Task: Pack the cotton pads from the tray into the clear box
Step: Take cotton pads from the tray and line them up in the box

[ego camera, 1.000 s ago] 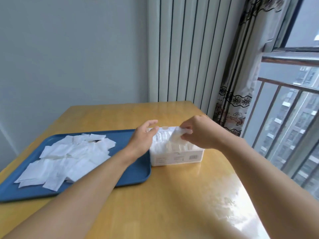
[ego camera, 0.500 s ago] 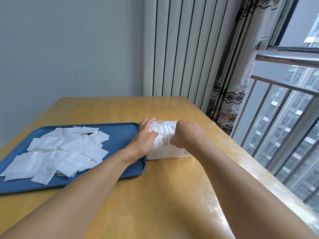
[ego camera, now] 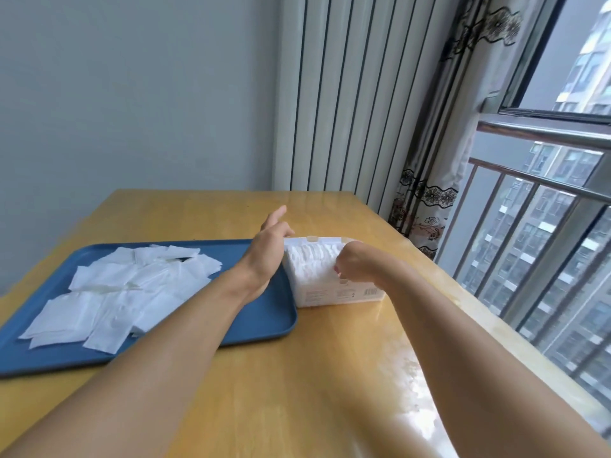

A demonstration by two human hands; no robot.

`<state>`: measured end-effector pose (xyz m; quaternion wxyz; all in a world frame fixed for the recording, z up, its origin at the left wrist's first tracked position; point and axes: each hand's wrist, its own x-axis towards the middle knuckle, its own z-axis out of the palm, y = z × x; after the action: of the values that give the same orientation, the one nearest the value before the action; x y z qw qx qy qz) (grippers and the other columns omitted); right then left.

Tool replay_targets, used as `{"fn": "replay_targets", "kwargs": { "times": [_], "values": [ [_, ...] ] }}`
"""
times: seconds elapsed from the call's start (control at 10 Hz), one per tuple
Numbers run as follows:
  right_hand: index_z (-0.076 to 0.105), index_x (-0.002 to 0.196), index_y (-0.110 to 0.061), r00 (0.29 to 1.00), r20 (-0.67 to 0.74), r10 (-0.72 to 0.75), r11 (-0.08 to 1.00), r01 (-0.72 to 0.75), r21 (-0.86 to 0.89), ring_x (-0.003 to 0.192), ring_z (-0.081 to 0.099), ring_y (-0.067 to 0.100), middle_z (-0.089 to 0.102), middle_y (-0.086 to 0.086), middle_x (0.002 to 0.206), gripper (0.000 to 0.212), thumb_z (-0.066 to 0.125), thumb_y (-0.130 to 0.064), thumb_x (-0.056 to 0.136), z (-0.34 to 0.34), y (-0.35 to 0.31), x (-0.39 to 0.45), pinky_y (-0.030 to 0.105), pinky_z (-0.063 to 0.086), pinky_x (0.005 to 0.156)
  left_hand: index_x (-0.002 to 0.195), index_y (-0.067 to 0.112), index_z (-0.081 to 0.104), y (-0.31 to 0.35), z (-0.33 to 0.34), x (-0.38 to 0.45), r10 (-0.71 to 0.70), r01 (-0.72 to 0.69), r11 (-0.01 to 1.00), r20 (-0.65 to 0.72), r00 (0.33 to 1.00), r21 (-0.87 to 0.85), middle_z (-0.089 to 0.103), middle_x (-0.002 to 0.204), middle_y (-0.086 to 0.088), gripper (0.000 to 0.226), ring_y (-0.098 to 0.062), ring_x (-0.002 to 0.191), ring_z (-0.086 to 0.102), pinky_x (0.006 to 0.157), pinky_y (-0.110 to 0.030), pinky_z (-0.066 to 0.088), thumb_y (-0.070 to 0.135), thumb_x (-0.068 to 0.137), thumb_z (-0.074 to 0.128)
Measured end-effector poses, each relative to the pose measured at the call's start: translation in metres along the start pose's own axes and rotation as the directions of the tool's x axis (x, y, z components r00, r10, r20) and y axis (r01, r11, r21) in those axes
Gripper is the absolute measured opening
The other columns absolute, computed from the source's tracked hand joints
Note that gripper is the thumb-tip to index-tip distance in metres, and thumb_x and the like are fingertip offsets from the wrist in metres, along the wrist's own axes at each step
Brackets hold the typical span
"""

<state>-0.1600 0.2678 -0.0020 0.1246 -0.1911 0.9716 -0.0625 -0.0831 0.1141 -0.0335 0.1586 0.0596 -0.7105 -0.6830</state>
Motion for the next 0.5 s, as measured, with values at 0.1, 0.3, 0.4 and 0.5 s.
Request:
{"fn": "replay_targets", "kwargs": {
  "times": [0.1, 0.3, 0.4, 0.5],
  "values": [
    [0.07, 0.108, -0.007, 0.99, -0.128, 0.054, 0.998, -0.049, 0.037, 0.078, 0.063, 0.023, 0.07, 0.008, 0.095, 0.021, 0.055, -0.016, 0.096, -0.028, -0.001, -0.013, 0.032, 0.052, 0.065, 0.153, 0.027, 0.04, 0.007, -0.032, -0.004, 0.07, -0.063, 0.995, -0.103, 0.992, 0.073, 0.034, 0.161, 0.005, 0.057, -0.004, 0.138, 0.034, 0.112, -0.024, 0.026, 0.008, 0.1, 0.04],
    [0.072, 0.086, -0.023, 0.852, -0.421, -0.313, 0.836, 0.457, 0.303, 0.07, 0.07, 0.013, 0.076, -0.007, 0.08, 0.009, 0.064, -0.023, 0.091, -0.024, -0.092, -0.041, 0.018, 0.047, 0.048, 0.121, 0.027, 0.064, -0.002, -0.134, -0.021, 0.116, -0.025, 0.901, -0.186, 0.976, 0.432, 0.067, 0.126, 0.006, 0.046, -0.009, 0.118, 0.059, 0.084, -0.011, 0.044, -0.008, 0.091, 0.059],
    [0.073, 0.106, -0.025, 0.834, -0.232, -0.501, 0.792, 0.55, 0.266, 0.079, 0.066, 0.006, 0.073, -0.01, 0.112, 0.018, 0.074, -0.029, 0.088, 0.029, -0.141, -0.032, 0.015, 0.047, 0.06, 0.111, 0.025, 0.065, -0.007, -0.167, -0.027, 0.081, 0.03, 0.932, -0.291, 0.953, 0.36, 0.072, 0.113, 0.004, 0.037, -0.008, 0.101, 0.066, 0.084, -0.017, 0.051, -0.006, 0.093, 0.06],
    [0.054, 0.14, -0.037, 0.805, -0.026, -0.593, 0.787, 0.586, 0.193, 0.129, 0.047, 0.012, 0.052, -0.008, 0.142, 0.068, 0.082, -0.048, 0.078, 0.073, -0.166, -0.021, 0.029, 0.046, 0.096, 0.109, 0.025, 0.067, -0.014, -0.184, -0.023, 0.035, 0.08, 0.949, -0.354, 0.935, 0.305, 0.074, 0.11, 0.005, 0.03, -0.01, 0.098, 0.066, 0.075, -0.02, 0.046, 0.0, 0.096, 0.057]
  ]
}}
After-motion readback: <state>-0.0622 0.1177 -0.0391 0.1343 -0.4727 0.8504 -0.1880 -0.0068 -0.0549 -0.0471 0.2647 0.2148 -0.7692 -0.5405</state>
